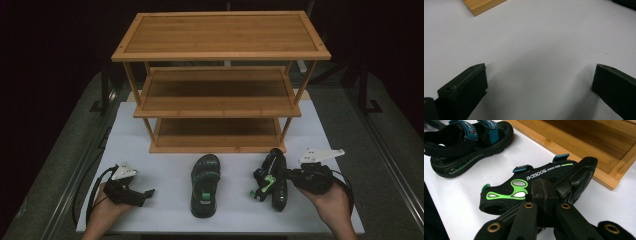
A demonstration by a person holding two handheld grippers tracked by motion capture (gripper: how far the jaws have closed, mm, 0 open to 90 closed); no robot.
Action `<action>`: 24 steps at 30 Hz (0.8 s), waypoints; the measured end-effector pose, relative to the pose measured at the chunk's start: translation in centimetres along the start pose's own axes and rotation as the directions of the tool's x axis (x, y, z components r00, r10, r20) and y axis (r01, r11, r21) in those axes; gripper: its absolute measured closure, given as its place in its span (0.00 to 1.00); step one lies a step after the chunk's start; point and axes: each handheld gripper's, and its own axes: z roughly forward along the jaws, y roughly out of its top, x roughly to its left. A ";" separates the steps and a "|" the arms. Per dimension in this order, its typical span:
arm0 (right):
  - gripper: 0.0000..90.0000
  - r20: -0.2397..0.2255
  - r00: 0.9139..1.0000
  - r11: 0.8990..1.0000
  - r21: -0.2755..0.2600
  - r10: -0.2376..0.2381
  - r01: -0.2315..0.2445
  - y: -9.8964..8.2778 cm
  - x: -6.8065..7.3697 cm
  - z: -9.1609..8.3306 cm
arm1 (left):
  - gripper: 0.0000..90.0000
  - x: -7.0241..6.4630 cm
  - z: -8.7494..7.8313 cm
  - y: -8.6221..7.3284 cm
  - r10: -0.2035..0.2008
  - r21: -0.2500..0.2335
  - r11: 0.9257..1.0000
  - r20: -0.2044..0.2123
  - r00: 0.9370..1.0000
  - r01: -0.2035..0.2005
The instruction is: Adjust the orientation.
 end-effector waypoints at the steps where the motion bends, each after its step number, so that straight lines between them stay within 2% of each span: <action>1: 1.00 0.000 1.000 1.000 0.000 0.000 0.000 0.0 0.0 0.0 | 0.00 0.0 0.0 0.0 0.000 0.000 1.000 0.000 1.000 0.000; 11: 1.00 0.005 1.000 1.000 -0.006 0.019 -0.019 -0.6 -0.5 -0.7 | 0.00 0.0 0.0 0.0 -0.001 -0.001 1.000 0.000 1.000 0.001; 16: 1.00 -0.010 0.999 0.999 -0.017 0.039 -0.039 -1.1 -0.9 -1.1 | 0.00 0.0 0.0 0.0 0.000 0.000 1.000 0.000 1.000 0.000; 24: 1.00 -0.003 0.999 0.999 -0.019 0.043 -0.043 -1.6 -1.3 -1.5 | 0.00 0.0 0.0 0.0 0.002 0.002 1.000 0.000 1.000 -0.002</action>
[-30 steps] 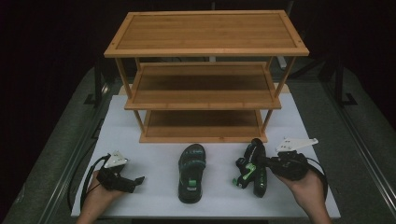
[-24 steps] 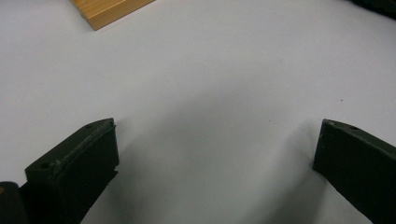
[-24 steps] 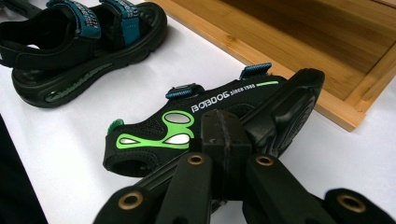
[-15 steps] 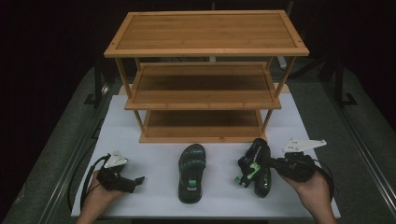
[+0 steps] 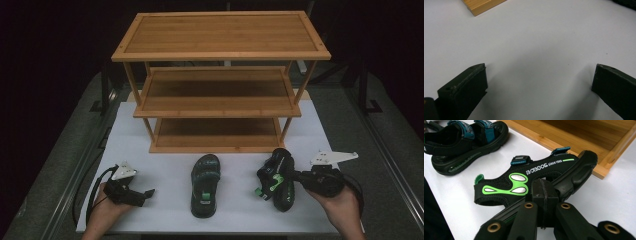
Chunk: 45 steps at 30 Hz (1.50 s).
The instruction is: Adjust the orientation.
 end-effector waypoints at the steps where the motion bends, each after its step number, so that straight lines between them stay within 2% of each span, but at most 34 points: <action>1: 1.00 0.003 1.000 1.000 0.001 0.003 -0.003 -0.1 -0.1 -0.1 | 0.00 0.0 0.0 0.0 0.000 0.000 1.000 0.000 1.000 0.000; 10: 1.00 0.031 0.999 0.999 0.014 0.036 -0.036 -1.8 -1.6 -1.3 | 0.00 0.0 0.0 0.0 -0.002 0.000 1.000 0.001 1.000 0.002; 14: 1.00 0.014 0.998 0.998 0.005 0.059 -0.059 -2.6 -2.4 -1.5 | 0.00 0.0 0.0 0.0 -0.002 0.001 1.000 0.001 1.000 0.002; 22: 1.00 0.009 0.996 0.996 0.031 0.088 -0.088 -4.0 -3.7 -1.5 | 0.00 0.0 0.0 0.0 -0.001 0.001 1.000 0.002 1.000 0.001; 28: 1.00 -0.022 0.992 0.991 0.061 0.123 -0.122 -5.3 -4.9 -0.8 | 0.00 0.0 0.0 0.0 -0.002 0.002 1.000 0.002 1.000 0.002; 29: 1.00 -0.025 0.992 0.989 0.081 0.126 -0.124 -5.5 -5.0 -0.5 | 0.00 0.0 0.0 0.0 -0.002 0.002 1.000 0.002 1.000 0.002; 33: 0.99 -0.041 0.990 0.988 0.081 0.134 -0.131 -5.8 -5.3 -0.3 | 0.00 0.0 0.0 0.0 -0.002 0.001 1.000 0.002 1.000 0.002; 34: 0.98 -0.038 0.990 0.988 0.083 0.134 -0.130 -5.9 -5.3 -0.3 | 0.00 0.0 0.0 0.0 -0.002 0.001 1.000 0.002 1.000 0.002; 35: 0.88 -0.020 0.990 0.987 0.081 0.141 -0.139 -5.8 -5.5 -0.6 | 0.00 0.0 0.0 0.0 -0.002 0.001 1.000 0.002 1.000 0.002; 37: 0.87 -0.016 0.990 0.988 0.070 0.140 -0.139 -5.8 -5.6 -0.9 | 0.00 0.0 0.0 0.0 -0.002 0.001 1.000 0.002 1.000 0.002; 38: 0.79 -0.008 0.987 0.987 0.014 0.162 -0.162 -5.5 -5.7 -2.0 | 0.00 0.0 0.0 0.0 -0.002 0.002 1.000 0.003 1.000 0.002; 40: 0.74 -0.001 0.986 0.985 -0.039 0.167 -0.167 -5.0 -5.7 -2.9 | 0.00 0.0 0.0 0.0 -0.001 0.002 1.000 0.003 1.000 0.001; 41: 0.74 -0.001 0.986 0.985 -0.039 0.167 -0.167 -5.0 -5.7 -2.9 | 0.00 0.0 0.0 0.0 -0.002 0.002 1.000 0.002 1.000 0.002; 43: 0.67 -0.015 0.987 0.984 -0.079 0.161 -0.162 -4.3 -5.5 -3.6 | 0.00 0.0 0.0 0.0 -0.001 0.002 1.000 0.002 1.000 0.001; 45: 0.62 -0.027 0.990 0.986 -0.087 0.137 -0.139 -3.7 -5.2 -3.6 | 0.00 0.0 0.0 0.0 -0.002 0.002 1.000 0.003 1.000 0.002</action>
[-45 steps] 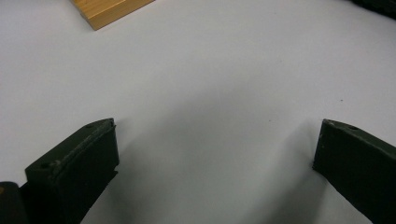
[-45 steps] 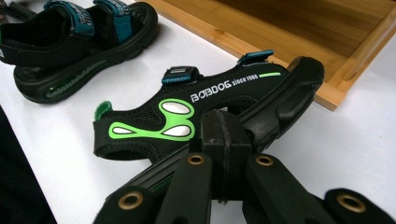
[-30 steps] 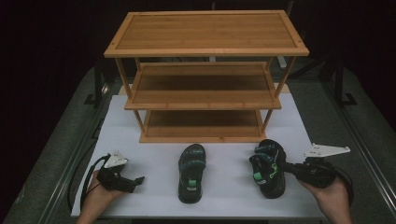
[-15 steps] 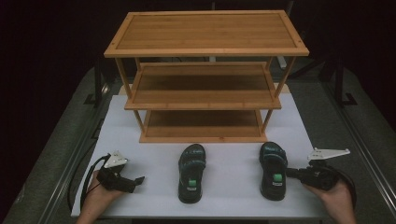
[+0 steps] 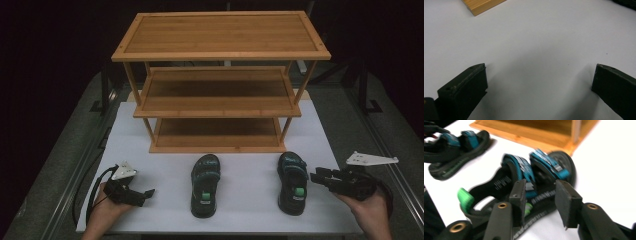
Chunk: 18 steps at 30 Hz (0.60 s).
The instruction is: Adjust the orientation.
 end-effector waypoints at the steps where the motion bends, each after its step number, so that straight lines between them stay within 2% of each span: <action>1: 0.60 -0.009 1.000 1.000 0.002 -0.014 0.014 0.3 0.3 0.3 | 0.00 0.0 0.0 0.0 0.000 0.000 1.000 0.000 1.000 0.000; 5: 0.55 -0.050 0.997 0.998 0.025 -0.060 0.061 1.4 1.1 2.1 | 0.00 0.0 0.0 0.0 0.000 -0.001 1.000 0.000 1.000 0.000; 8: 0.56 -0.049 0.996 0.996 0.051 -0.077 0.079 1.8 1.4 3.5 | 0.00 0.0 0.0 0.0 0.000 0.000 1.000 0.000 1.000 0.000; 12: 0.63 -0.063 0.994 0.994 0.064 -0.085 0.089 1.8 1.4 4.4 | 0.00 0.0 0.0 0.0 0.001 0.000 1.000 0.000 1.000 -0.001; 13: 0.64 -0.064 0.994 0.994 0.059 -0.086 0.090 1.8 1.4 4.4 | 0.00 0.0 0.0 0.0 0.000 0.000 1.000 0.000 1.000 0.000; 14: 0.70 -0.067 0.994 0.994 0.059 -0.089 0.092 1.8 1.4 4.4 | 0.00 0.0 0.0 0.0 0.000 0.000 1.000 0.000 1.000 0.000; 15: 0.73 -0.051 0.994 0.993 0.057 -0.099 0.102 1.8 1.4 4.4 | 0.00 0.0 0.0 0.0 0.000 0.000 1.000 0.000 1.000 0.000; 18: 0.75 -0.066 0.994 0.994 0.050 -0.089 0.092 1.6 1.0 4.1 | 0.00 0.0 0.0 0.0 0.000 0.000 1.000 0.000 1.000 0.000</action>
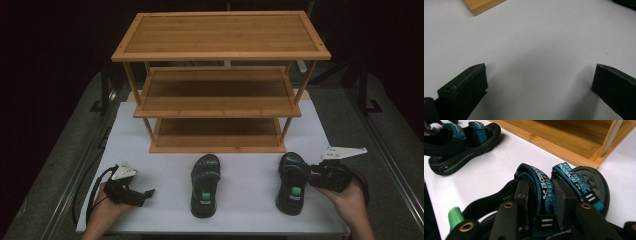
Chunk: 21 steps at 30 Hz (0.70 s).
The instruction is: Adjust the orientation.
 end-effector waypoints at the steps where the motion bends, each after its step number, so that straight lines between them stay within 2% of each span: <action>1: 0.75 -0.004 1.000 1.000 -0.008 0.007 -0.007 -0.1 -0.1 -0.1 | 0.00 0.0 0.0 0.0 0.000 0.000 1.000 0.000 1.000 0.000; 6: 0.75 -0.015 1.000 1.000 -0.014 0.006 -0.006 0.0 0.0 -0.3 | 0.00 0.0 0.0 0.0 0.000 0.000 1.000 0.000 1.000 0.000; 9: 0.76 -0.046 0.999 0.999 -0.039 -0.001 -0.001 0.7 0.5 -0.6 | 0.00 0.0 0.0 0.0 0.000 0.000 1.000 0.000 1.000 0.000; 12: 0.76 -0.057 0.998 0.999 -0.046 -0.011 0.008 1.3 0.9 -0.5 | 0.00 0.0 0.0 0.0 0.000 0.000 1.000 0.000 1.000 0.000; 16: 0.76 -0.075 0.996 0.998 -0.038 -0.049 0.047 2.7 1.8 0.3 | 0.00 0.0 0.0 0.0 -0.001 -0.003 1.000 -0.001 1.000 0.001; 21: 0.76 -0.129 0.988 0.996 -0.047 -0.085 0.080 4.1 2.9 2.0 | 0.00 0.0 0.0 0.0 -0.001 -0.003 1.000 -0.001 1.000 0.001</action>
